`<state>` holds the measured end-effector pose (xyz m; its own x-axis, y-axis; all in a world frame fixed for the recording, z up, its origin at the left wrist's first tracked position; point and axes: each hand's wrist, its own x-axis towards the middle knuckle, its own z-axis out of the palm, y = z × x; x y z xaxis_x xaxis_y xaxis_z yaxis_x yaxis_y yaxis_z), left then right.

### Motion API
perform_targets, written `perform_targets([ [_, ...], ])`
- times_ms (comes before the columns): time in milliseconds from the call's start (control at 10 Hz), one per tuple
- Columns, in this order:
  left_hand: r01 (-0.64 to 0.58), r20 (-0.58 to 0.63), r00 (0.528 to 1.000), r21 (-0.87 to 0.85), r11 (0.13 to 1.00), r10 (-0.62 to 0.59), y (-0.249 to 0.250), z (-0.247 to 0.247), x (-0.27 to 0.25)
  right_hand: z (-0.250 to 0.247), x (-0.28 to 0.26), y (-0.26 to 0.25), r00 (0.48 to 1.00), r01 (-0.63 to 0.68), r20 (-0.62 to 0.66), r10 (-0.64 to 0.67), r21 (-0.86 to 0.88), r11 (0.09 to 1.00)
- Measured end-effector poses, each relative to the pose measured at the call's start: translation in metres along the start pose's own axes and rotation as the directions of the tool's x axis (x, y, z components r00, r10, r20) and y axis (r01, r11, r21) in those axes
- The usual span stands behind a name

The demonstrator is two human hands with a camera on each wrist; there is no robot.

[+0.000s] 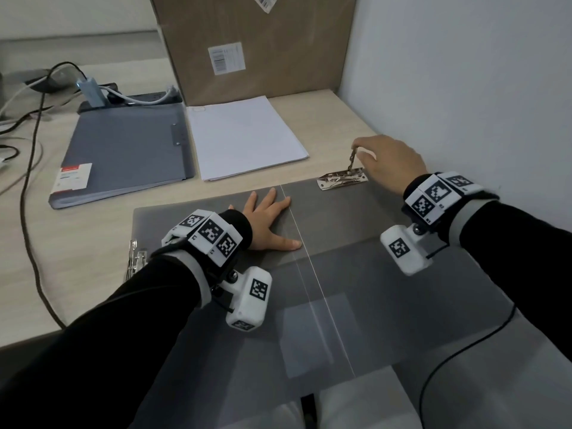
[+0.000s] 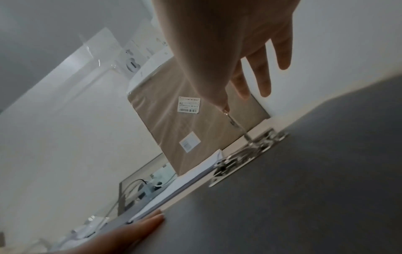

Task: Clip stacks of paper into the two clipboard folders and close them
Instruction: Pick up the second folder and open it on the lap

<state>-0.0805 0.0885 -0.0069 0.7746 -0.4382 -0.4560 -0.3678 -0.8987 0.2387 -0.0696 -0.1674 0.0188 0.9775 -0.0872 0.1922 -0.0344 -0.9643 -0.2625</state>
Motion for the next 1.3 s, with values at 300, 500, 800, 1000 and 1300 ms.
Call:
perform_targets([
  [300,-0.003,-0.003,1.000,0.003,1.000,0.003,0.000,0.000,-0.001,0.014,-0.002,0.030,0.984,-0.080,0.159,0.086,-0.047,0.996],
  [500,-0.003,-0.008,1.000,0.009,1.000,0.004,0.000,0.000,-0.001,0.016,-0.009,-0.016,0.938,0.320,0.192,-0.290,-0.149,0.936],
  [800,-0.009,-0.030,1.000,-0.008,1.000,0.008,-0.002,0.002,-0.001,0.018,-0.004,0.003,0.973,-0.013,0.217,0.080,-0.294,0.956],
  [1000,-0.010,-0.018,1.000,0.000,1.000,0.010,-0.003,0.002,0.002,0.024,-0.015,0.031,0.889,-0.174,0.383,0.252,-0.228,0.958],
  [1300,-0.001,-0.023,1.000,-0.017,1.000,0.001,-0.001,0.001,0.001,0.012,-0.036,-0.025,0.901,0.045,0.433,-0.006,-0.080,0.996],
])
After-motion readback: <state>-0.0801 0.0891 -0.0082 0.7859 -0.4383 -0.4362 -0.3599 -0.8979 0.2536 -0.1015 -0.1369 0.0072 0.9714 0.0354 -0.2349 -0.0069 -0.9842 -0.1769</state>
